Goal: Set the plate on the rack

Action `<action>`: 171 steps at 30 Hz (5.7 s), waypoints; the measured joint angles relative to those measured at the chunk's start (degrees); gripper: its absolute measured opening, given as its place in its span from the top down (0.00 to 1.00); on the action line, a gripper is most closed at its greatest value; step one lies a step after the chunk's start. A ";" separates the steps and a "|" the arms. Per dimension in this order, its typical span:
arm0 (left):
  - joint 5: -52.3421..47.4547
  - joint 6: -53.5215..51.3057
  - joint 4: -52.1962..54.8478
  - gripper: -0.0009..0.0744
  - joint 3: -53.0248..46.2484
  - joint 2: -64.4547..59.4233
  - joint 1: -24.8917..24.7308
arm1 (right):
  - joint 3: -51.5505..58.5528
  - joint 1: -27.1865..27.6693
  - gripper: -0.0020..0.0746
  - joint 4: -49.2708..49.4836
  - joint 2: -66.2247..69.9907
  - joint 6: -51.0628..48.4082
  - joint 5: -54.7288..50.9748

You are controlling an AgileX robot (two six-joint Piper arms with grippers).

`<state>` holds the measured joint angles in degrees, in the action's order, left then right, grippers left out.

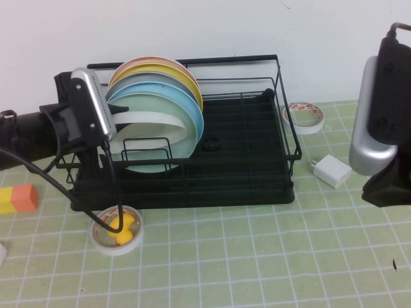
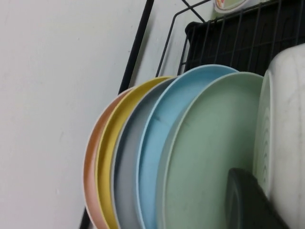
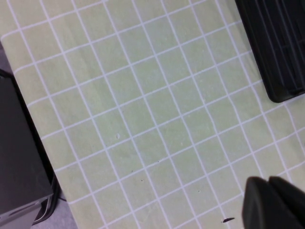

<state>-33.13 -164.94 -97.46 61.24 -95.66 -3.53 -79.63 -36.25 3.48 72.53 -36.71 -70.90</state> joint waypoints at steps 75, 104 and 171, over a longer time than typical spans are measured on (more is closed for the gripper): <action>0.51 9.82 0.40 0.41 2.88 -0.78 0.00 | 0.00 0.00 0.97 -3.09 -0.05 0.32 -0.03; 38.20 69.23 -1.66 0.99 -13.96 43.46 0.00 | 32.45 0.00 0.97 -13.68 -33.64 24.30 25.97; 35.84 69.84 -0.63 0.99 -60.52 96.41 0.10 | 61.78 0.00 0.97 3.26 -48.03 29.51 35.70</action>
<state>2.71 -95.10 -98.09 0.73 0.75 -3.42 -17.86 -36.25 6.74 24.50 -7.20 -35.20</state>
